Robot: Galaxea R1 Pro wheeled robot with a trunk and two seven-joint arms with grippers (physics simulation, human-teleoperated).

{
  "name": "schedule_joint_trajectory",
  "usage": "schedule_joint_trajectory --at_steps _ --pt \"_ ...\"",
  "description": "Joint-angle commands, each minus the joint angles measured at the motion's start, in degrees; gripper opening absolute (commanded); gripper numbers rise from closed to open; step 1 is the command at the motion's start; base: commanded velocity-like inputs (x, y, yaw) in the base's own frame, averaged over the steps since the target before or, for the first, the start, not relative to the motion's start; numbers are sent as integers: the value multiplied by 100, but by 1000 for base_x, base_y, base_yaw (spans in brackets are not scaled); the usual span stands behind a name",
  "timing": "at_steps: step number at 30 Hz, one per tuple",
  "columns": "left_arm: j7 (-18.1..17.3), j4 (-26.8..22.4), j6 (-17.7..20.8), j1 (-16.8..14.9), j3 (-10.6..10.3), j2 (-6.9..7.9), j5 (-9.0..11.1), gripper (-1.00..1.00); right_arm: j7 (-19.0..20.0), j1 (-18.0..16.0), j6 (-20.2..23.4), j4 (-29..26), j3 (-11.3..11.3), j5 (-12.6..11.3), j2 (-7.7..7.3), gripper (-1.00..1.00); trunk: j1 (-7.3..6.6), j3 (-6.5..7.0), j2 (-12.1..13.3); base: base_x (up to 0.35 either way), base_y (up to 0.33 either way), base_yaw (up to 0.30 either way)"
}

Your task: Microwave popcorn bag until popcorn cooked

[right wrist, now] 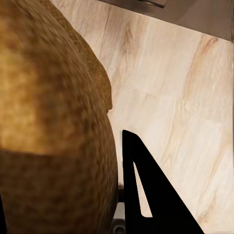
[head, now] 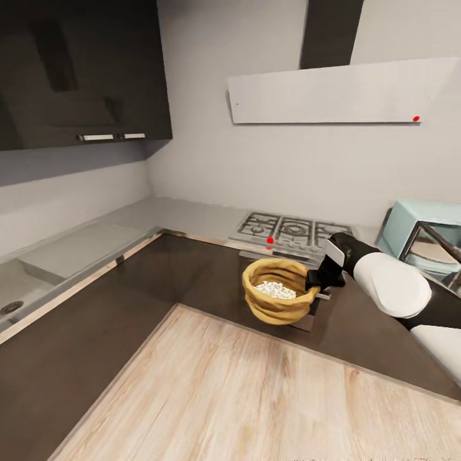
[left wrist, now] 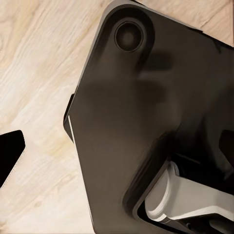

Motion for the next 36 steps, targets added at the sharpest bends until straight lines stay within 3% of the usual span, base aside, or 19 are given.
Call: schedule_joint_trajectory --at_steps 1,22,24,36 --pt "16 -9 -12 1 9 -3 12 100 -7 -4 18 -3 -56 36 -1 -100 23 -26 -47 0 0 -284" --pt "16 -7 -12 1 9 4 12 100 -12 -3 18 -3 -56 20 -10 -100 485 -362 -889 0 0 -284" --pt "16 -5 -12 1 9 4 12 100 -12 -4 18 -3 -50 29 -82 -100 529 -392 -969 0 0 -284" --pt "16 -9 -12 1 9 13 15 100 -13 -3 18 -3 -47 30 -151 -100 529 -358 -969 0 0 -284"
